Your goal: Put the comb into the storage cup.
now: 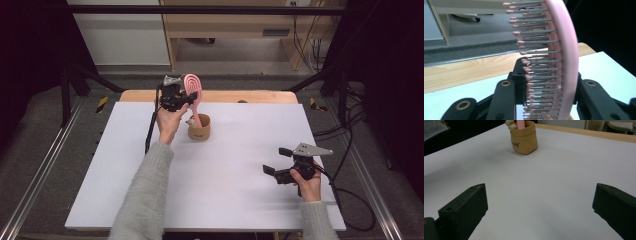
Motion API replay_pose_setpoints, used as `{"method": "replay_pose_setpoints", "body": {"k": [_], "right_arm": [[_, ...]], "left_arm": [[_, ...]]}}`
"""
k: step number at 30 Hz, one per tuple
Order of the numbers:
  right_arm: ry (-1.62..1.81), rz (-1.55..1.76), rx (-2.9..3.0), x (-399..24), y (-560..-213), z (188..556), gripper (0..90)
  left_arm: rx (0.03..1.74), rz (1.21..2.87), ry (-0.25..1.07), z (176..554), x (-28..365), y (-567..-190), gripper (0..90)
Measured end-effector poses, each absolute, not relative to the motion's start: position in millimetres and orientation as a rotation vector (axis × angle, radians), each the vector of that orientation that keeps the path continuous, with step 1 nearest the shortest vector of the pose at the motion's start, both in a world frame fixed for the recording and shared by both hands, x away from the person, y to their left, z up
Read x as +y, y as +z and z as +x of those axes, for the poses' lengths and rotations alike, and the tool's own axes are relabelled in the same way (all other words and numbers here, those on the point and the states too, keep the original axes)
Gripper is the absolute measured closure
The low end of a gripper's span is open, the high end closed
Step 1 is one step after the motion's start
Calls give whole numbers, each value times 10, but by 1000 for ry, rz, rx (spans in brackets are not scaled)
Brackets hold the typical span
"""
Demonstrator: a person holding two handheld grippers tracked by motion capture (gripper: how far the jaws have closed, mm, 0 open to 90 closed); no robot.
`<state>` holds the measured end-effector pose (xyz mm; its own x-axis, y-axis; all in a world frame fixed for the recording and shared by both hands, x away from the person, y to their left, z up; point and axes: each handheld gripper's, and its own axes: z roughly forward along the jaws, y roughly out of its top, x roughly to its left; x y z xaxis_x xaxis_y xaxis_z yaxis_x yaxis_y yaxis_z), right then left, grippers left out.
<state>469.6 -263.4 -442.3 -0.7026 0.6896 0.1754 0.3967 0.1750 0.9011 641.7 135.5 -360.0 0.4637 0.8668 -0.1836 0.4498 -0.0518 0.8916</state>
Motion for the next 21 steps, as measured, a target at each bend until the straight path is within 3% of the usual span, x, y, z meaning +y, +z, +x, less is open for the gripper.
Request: {"method": "replay_pose_setpoints", "body": {"k": [21], "right_arm": [[1534, 1043, 2182, -2630, -4427, 4698, 3]], "left_arm": [[1174, 1647, 494, 6406, 1495, -3696, 623]]}}
